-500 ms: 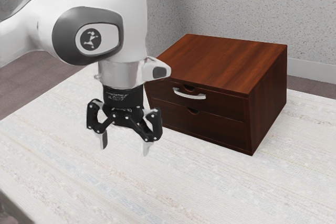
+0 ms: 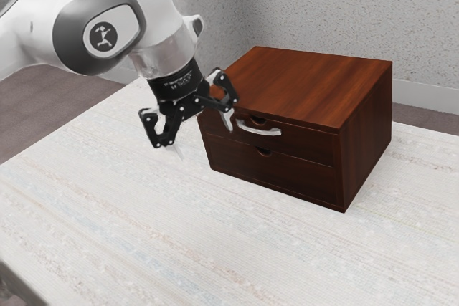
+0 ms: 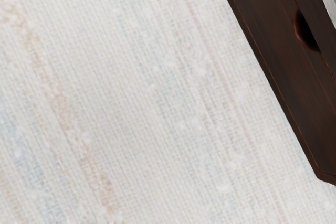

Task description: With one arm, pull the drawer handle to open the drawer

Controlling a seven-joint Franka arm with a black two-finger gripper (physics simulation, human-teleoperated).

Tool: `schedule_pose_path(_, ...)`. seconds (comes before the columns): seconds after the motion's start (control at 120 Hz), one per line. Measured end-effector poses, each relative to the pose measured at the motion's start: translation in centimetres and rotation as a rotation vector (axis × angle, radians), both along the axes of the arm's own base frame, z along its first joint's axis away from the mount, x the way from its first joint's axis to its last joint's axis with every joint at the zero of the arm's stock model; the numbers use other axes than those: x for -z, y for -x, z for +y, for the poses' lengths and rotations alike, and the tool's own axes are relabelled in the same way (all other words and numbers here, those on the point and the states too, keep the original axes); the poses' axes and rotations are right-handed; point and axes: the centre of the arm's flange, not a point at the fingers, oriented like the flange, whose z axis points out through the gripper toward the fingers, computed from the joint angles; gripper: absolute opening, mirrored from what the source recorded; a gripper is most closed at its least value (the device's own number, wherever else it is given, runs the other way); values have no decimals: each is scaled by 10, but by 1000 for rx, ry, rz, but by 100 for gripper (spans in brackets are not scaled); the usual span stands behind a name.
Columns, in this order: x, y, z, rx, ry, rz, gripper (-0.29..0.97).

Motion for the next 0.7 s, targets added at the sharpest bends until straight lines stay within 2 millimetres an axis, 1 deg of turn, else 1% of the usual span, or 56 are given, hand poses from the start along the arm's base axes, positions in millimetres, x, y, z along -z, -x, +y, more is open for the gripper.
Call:
schedule_pose_path(0.033,-2,2,-1,-33,10,-17,68)
schedule_pose_path(0.083,3,3,-7,-68,22,-27,68)
schedule_pose_path(0.158,11,-4,-17,-117,40,-38,68)
schedule_pose_path(0.283,18,-14,-15,-210,62,-55,68)
schedule_pose_path(0.35,21,-18,-6,-269,88,-64,68)
schedule_pose_path(0.483,27,-27,31,-400,119,-73,68)
schedule_pose_path(0.558,28,-29,46,-454,129,-78,68)
schedule_pose_path(0.642,33,-30,52,-484,129,-73,68)
schedule_pose_path(0.7,43,-25,45,-475,115,-56,68)
